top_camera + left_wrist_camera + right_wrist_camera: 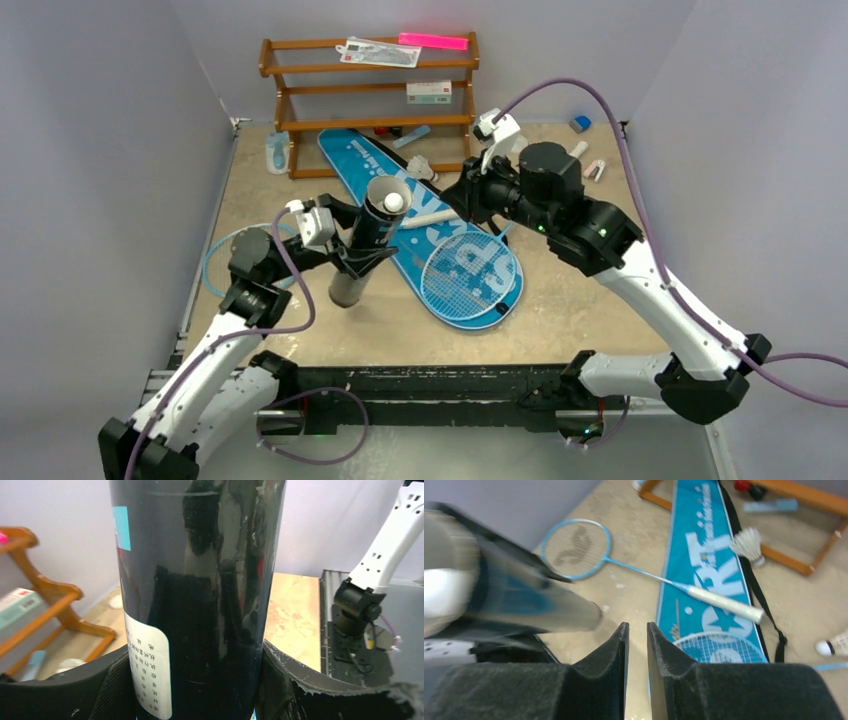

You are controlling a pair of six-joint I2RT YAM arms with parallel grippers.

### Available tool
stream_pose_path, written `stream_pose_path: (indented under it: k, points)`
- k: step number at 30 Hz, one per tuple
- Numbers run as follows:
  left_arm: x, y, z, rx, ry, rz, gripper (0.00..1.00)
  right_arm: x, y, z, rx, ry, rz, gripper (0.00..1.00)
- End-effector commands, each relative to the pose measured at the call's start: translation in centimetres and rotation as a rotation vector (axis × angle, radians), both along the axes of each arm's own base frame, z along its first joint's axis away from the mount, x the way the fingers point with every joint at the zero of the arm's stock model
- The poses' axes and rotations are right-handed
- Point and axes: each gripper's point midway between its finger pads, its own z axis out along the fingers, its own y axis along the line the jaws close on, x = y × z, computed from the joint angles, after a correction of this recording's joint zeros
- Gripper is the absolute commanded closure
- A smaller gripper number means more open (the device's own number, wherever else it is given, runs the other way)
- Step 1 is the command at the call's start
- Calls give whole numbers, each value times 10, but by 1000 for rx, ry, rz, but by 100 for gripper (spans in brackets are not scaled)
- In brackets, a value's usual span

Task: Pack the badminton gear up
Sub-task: Place the shuttlecock at the shuttle tube.

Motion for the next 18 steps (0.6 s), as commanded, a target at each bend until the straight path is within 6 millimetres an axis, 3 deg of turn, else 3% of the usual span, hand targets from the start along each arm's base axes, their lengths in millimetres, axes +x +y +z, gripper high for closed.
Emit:
stream_pose_path:
  k: [1,5,11,16,18]
  points:
    - [5,20,-17,186,7,123,70,43,-19,-45,-47,89,-192,79]
    - [5,26,-26,284,-3,133,70,76,-26,-85,8,247,-243,80]
    - [1,29,-45,380,-85,103,70,146,-66,-140,62,356,-431,77]
    - [-4,30,-58,404,-123,77,70,188,-61,-184,49,333,-436,57]
    - [-5,29,-58,391,-149,75,70,204,-56,-196,49,349,-438,54]
